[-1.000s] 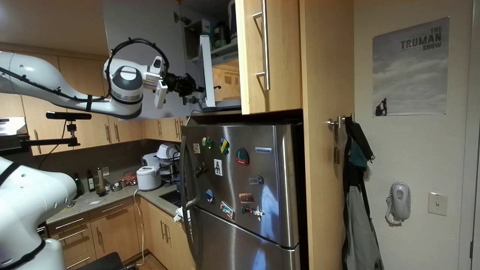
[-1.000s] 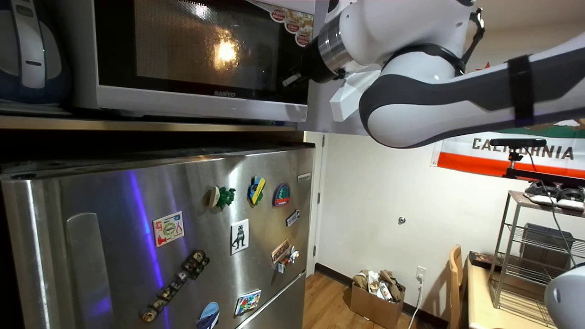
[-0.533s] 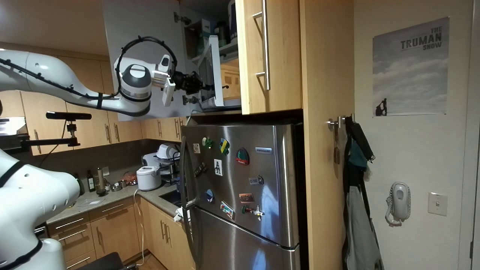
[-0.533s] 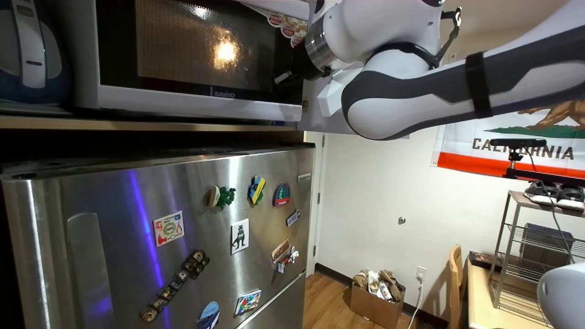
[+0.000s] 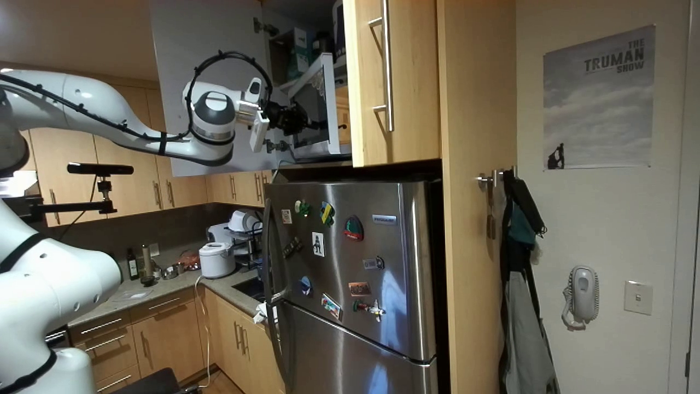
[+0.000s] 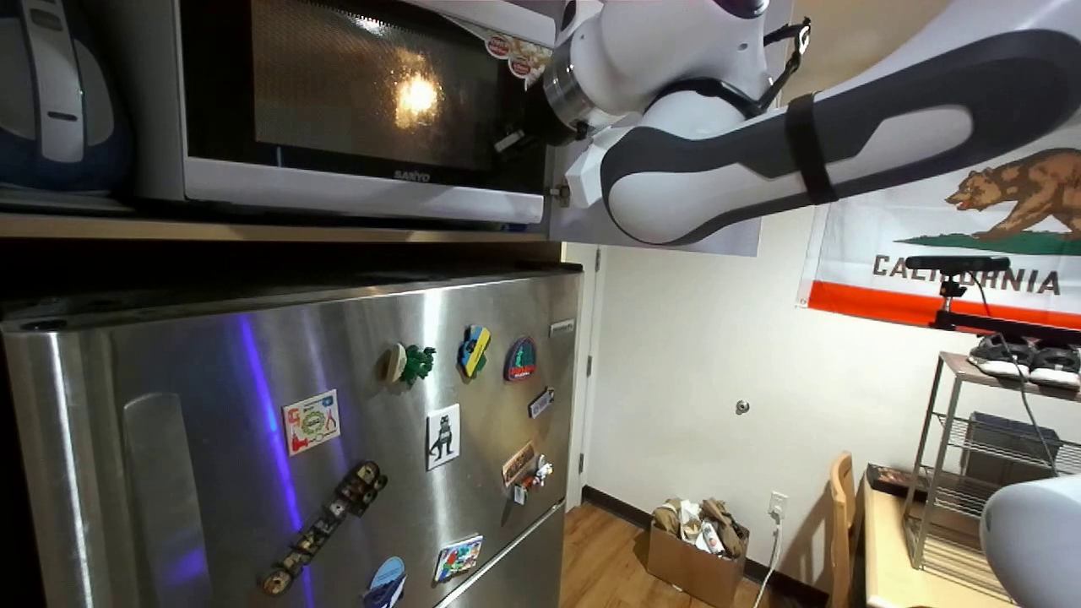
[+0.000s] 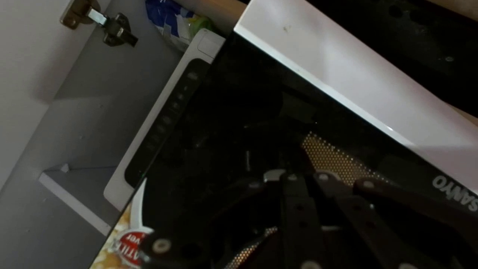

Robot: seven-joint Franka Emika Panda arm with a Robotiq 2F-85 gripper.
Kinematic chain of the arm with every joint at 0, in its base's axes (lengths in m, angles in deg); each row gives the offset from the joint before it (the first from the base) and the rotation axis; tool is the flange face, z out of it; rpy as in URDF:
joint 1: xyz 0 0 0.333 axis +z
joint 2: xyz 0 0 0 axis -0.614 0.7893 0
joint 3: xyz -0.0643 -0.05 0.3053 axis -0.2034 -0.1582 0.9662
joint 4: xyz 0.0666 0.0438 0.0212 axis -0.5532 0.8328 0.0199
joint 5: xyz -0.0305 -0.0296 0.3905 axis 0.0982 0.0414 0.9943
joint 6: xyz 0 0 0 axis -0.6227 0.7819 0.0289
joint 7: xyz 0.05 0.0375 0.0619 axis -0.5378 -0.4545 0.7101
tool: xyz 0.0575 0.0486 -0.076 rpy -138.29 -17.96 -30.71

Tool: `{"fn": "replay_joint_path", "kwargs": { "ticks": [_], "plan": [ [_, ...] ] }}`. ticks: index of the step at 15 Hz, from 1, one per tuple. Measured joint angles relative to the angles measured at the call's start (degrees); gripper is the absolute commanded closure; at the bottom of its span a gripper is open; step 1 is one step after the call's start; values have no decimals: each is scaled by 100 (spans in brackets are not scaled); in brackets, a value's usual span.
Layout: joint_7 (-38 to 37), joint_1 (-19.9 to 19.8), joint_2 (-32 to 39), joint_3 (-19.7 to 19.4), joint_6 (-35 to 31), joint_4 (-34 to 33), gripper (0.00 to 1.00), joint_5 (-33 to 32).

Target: Close the microwave door

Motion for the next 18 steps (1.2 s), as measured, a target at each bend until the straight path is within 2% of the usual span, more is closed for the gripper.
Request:
{"fn": "replay_joint_path", "kwargs": {
  "ticks": [8,18],
  "plan": [
    [-106,-365,343,261,43,-359,100,0],
    [-96,-232,734,314,241,-504,99,-18]
  ]
}}
